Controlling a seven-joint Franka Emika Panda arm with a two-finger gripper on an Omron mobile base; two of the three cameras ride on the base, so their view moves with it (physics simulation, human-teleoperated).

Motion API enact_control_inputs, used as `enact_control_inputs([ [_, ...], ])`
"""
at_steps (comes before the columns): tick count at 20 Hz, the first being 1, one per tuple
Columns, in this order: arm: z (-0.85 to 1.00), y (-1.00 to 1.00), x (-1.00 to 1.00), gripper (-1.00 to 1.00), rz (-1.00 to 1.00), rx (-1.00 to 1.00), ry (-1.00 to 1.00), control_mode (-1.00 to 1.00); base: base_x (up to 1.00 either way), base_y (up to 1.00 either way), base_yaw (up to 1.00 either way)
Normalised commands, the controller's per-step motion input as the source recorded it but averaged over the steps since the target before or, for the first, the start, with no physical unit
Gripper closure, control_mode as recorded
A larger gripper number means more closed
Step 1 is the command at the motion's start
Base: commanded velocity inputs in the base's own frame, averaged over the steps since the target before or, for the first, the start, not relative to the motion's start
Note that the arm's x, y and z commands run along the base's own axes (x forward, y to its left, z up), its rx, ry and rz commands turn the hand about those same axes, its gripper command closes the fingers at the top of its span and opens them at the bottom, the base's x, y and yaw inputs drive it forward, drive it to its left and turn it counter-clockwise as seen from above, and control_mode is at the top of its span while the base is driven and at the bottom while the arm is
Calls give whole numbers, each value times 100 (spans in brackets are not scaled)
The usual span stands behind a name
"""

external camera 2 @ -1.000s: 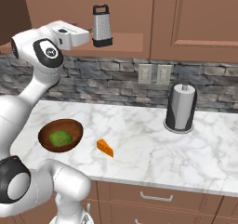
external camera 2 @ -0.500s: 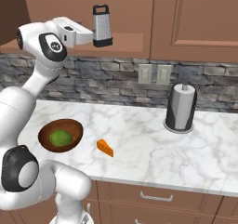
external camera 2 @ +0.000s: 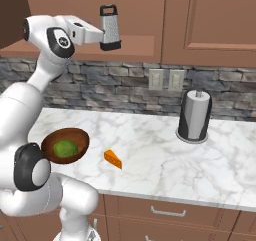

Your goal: Pick the cheese from the fridge and the cheese grater from the cabinet and place them next to the salad bowl.

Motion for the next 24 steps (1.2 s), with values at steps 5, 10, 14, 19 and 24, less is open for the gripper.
enact_control_inputs([
  [5,0,0,26,-100,0,0,5,-100,0,0,0],
  [10,0,0,25,-100,0,0,4,-100,0,0,0],
  [14,0,0,29,-100,0,0,5,-100,0,0,0],
  [19,0,0,30,-100,0,0,3,-100,0,0,0],
  [24,0,-19,13,-100,0,1,0,-100,0,0,0],
])
